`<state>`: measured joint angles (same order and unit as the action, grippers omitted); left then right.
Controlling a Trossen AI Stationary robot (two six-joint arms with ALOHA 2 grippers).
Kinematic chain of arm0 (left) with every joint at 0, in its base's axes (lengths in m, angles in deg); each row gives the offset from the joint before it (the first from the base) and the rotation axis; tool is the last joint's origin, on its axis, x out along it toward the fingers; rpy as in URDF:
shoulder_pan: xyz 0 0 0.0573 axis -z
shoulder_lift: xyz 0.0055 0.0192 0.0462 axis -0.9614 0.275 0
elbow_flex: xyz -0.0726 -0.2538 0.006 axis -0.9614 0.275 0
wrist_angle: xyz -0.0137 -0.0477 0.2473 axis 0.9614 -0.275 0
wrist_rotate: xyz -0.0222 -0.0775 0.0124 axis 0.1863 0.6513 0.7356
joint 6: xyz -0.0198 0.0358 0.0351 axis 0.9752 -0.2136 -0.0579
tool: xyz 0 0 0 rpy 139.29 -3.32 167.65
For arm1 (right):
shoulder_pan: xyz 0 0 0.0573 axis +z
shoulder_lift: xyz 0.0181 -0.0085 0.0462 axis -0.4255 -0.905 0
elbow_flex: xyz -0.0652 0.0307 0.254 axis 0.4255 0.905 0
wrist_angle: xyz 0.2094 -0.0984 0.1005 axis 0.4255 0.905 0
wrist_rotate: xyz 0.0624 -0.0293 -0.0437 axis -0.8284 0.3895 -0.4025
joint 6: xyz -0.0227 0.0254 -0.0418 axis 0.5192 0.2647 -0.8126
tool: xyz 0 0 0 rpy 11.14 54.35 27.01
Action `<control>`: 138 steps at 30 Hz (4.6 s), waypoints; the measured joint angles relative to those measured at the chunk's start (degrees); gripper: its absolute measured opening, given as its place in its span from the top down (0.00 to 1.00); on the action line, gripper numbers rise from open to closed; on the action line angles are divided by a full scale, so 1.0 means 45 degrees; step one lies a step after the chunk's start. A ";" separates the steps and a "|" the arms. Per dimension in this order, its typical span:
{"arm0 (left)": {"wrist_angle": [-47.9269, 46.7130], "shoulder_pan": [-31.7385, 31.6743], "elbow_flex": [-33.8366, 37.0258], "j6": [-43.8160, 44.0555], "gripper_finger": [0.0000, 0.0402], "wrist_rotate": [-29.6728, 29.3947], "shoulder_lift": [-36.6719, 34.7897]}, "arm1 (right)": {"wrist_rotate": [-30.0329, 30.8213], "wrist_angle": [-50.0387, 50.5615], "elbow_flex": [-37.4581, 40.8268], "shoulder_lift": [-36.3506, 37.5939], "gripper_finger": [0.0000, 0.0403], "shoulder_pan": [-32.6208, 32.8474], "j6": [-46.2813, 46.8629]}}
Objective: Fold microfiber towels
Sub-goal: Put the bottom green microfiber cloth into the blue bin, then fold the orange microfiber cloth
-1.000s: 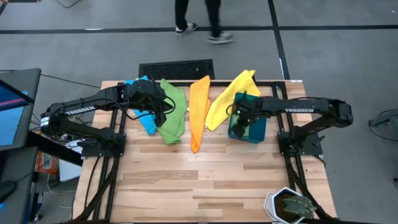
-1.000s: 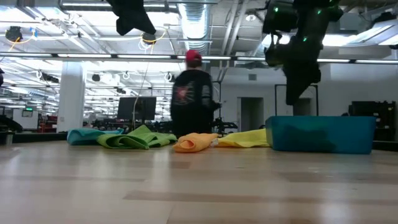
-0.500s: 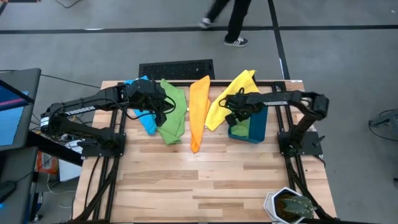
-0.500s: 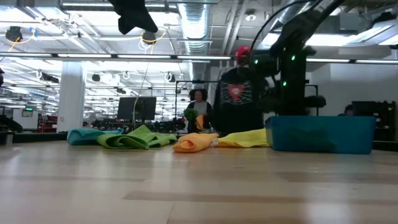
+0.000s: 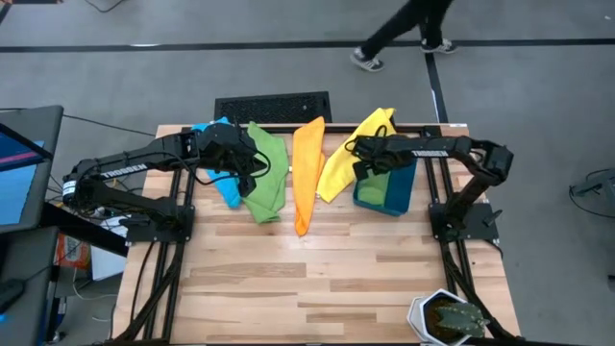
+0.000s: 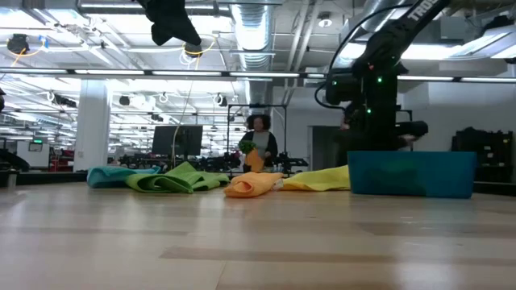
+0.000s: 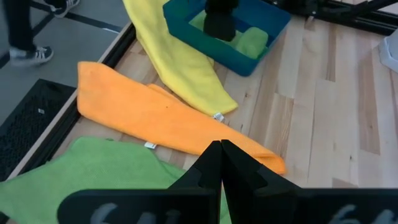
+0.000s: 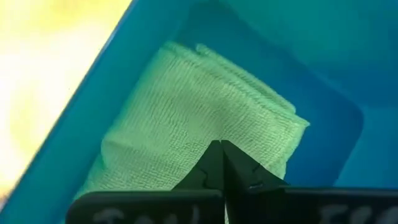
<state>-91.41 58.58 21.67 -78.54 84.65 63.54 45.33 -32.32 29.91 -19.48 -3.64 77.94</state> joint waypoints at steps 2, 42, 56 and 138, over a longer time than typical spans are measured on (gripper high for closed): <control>0.0000 -0.0001 0.0000 0.0000 1.00 0.0003 0.0000 | 0.0093 -0.0023 0.0000 0.0196 0.97 -0.0042 0.0272; 0.1286 0.0273 -0.0010 -0.1222 0.70 0.2204 0.2052 | -0.0520 0.1034 -0.0504 0.3156 0.73 0.4731 0.2949; 0.2633 0.3189 0.0000 -0.4143 0.59 0.2719 0.7977 | 0.0233 0.1616 -0.0494 0.2185 0.73 0.7116 0.4280; 0.3491 0.2867 -0.3861 0.9666 1.00 -0.5580 0.3811 | 0.2618 -0.8058 -0.0515 0.1773 0.71 0.9368 -0.3613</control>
<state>-75.70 71.48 4.29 -35.04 59.54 80.69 57.11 -68.58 27.59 -11.50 38.52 61.68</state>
